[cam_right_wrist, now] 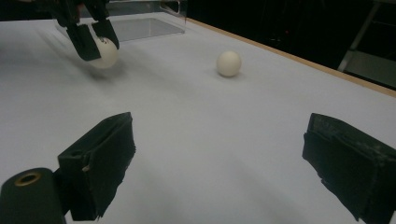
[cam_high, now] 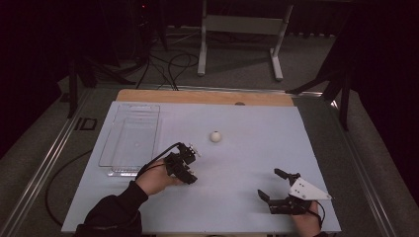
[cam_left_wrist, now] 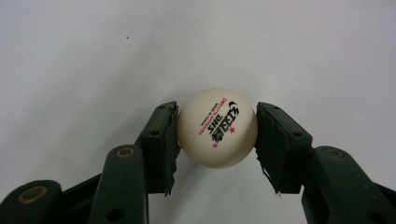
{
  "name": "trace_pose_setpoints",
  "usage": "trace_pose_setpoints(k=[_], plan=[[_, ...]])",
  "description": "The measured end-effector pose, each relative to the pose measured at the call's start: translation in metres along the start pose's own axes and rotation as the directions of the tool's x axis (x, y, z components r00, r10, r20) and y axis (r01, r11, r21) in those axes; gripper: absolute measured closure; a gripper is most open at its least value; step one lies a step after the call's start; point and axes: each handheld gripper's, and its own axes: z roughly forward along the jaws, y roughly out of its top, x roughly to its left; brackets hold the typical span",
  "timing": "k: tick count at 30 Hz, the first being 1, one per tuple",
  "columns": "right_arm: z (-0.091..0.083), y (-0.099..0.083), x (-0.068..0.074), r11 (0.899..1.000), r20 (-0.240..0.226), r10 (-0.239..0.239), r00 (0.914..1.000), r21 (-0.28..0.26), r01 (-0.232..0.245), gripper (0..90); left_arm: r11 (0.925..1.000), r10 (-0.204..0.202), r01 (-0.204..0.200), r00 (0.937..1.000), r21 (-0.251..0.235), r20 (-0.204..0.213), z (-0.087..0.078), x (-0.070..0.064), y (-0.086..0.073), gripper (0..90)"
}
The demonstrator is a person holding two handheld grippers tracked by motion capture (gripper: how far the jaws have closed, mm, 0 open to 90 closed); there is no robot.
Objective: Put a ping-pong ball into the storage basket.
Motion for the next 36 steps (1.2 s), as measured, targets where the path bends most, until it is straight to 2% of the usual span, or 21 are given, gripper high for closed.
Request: trace_pose_setpoints(k=[19, 36], plan=[[0.0, 0.0, 0.0, 1.0, -0.002, 0.003, 1.0, -0.002, -0.003, 9.0, 0.9987, 0.05, -0.05, 0.9986, 0.007, 0.015, -0.036, 0.003, 0.013, 51.7], [0.0, 0.0, 0.0, 1.0, -0.008, 0.005, 1.0, -0.002, -0.005, 9.0, 0.9987, 0.043, -0.043, 0.999, -0.029, 0.016, -0.066, 0.013, 0.017, 51.7]])
